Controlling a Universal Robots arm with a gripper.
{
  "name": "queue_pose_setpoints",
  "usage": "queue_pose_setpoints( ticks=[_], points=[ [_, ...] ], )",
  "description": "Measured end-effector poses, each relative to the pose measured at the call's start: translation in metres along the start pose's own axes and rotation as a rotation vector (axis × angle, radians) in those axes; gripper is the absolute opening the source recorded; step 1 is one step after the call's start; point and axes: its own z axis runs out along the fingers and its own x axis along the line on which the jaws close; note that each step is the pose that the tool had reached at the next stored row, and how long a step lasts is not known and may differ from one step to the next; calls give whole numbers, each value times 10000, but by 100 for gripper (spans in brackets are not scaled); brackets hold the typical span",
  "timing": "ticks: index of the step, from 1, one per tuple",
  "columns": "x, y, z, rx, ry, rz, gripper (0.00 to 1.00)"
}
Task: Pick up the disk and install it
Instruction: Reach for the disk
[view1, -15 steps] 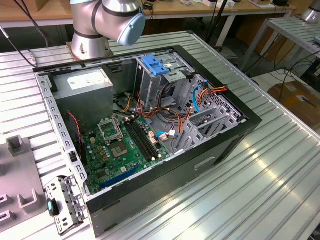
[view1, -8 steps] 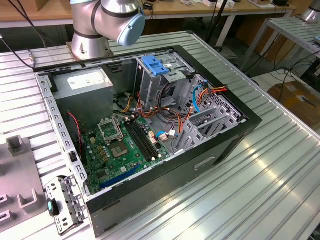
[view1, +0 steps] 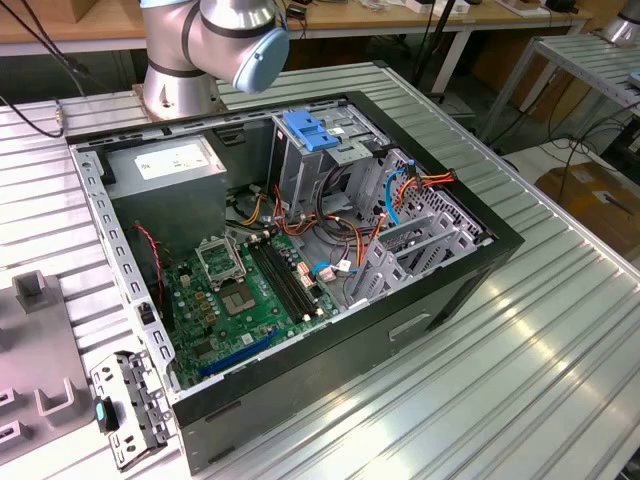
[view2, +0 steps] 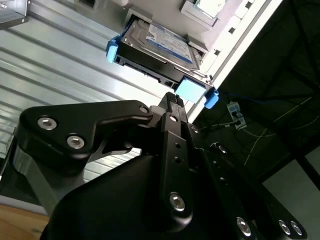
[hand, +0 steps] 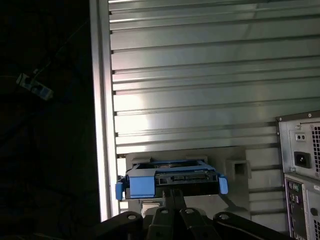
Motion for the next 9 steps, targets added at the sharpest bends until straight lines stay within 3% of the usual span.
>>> queue_pose_setpoints(
  ticks=[4, 9],
  points=[
    [124, -9, 3, 0, 1, 0, 11],
    [199, -16, 5, 0, 1, 1, 11]
  ],
)
